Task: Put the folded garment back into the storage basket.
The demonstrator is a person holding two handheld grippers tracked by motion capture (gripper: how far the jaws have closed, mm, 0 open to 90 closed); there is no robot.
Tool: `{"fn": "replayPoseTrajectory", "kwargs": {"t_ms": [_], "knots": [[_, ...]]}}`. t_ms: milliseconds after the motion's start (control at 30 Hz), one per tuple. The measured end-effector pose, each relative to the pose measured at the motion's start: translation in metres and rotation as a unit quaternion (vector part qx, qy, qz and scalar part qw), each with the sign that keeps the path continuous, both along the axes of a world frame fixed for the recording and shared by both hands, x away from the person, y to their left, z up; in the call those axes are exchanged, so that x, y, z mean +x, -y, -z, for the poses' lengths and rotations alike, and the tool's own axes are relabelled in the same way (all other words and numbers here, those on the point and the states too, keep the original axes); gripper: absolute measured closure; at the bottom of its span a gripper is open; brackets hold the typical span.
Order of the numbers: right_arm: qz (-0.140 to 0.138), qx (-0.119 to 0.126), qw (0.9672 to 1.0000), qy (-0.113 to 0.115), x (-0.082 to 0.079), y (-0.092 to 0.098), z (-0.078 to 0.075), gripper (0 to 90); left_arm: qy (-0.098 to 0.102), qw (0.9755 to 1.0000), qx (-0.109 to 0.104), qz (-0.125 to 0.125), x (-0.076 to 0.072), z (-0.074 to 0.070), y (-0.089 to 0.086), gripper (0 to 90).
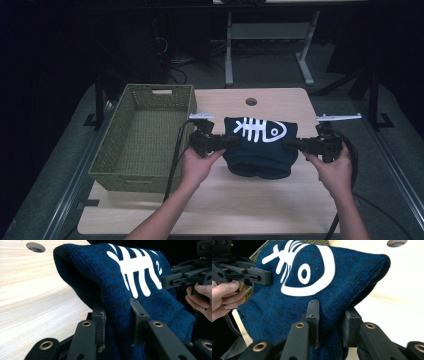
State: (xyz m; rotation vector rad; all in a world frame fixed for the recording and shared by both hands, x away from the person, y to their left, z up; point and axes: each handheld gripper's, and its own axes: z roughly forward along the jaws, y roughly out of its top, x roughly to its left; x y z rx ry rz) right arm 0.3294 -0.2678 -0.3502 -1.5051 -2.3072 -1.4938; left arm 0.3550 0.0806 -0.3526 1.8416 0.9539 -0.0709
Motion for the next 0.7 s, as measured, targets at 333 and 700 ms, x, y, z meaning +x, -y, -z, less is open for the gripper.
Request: {"fn": "replayPoseTrajectory", "kwargs": {"t_ms": [333, 700], "knots": [[-0.012, 0.002, 0.9999, 0.006, 0.009, -0.017, -0.016, 71.1, 0.004, 1.0, -0.006, -0.006, 0.004, -0.015, -0.019, 70.4], [-0.021, 0.002, 0.9998, 0.005, 0.019, -0.037, -0.027, 71.1, 0.006, 0.9999, -0.007, -0.011, 0.009, -0.028, -0.04, 70.4]]}}
